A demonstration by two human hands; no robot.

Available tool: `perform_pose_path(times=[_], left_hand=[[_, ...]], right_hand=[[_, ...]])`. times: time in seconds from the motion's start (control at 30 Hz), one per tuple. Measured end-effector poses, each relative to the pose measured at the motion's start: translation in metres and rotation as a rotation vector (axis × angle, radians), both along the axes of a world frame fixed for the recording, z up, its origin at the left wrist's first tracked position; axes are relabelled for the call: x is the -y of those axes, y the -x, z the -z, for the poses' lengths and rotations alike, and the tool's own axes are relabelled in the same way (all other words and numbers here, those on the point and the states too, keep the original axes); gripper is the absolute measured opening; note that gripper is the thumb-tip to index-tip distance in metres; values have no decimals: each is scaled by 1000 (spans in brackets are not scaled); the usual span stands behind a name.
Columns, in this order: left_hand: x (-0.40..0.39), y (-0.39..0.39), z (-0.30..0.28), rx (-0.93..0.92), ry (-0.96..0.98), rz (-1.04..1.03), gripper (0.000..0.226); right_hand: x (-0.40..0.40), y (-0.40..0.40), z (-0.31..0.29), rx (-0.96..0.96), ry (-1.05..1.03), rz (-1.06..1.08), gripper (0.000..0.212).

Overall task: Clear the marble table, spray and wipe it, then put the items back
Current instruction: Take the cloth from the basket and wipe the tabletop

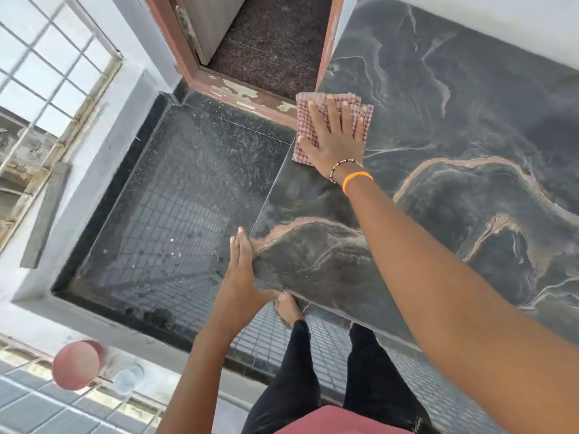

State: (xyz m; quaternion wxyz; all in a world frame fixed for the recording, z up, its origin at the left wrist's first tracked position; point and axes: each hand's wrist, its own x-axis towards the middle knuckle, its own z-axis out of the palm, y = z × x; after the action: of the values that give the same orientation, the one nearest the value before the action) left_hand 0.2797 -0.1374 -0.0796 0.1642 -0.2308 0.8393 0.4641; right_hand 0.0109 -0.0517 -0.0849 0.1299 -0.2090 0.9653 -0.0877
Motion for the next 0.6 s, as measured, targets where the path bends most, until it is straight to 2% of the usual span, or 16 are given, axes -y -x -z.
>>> perform_pose_path(times=[0.17,0.33,0.5,0.57,0.6], left_hand=[[4,-2,6,-77,40,5,114],[5,-7,9,-139,30,-13,116],[-7,-23,13,-95,-85,-318,120],[-13,-30,15,-85,-114,-391,107],[-16,-32,18,-100,-117,-408,93]], right_hand=[[7,27,-4,2,-20,-140,57],[-4,-30,-2,-70,-27,-375,56],[-9,-125,-7,-34,-19,-523,61],[-8,-162,-9,-9,-15,-591,60],[-7,-177,-9,1,-14,-626,59]])
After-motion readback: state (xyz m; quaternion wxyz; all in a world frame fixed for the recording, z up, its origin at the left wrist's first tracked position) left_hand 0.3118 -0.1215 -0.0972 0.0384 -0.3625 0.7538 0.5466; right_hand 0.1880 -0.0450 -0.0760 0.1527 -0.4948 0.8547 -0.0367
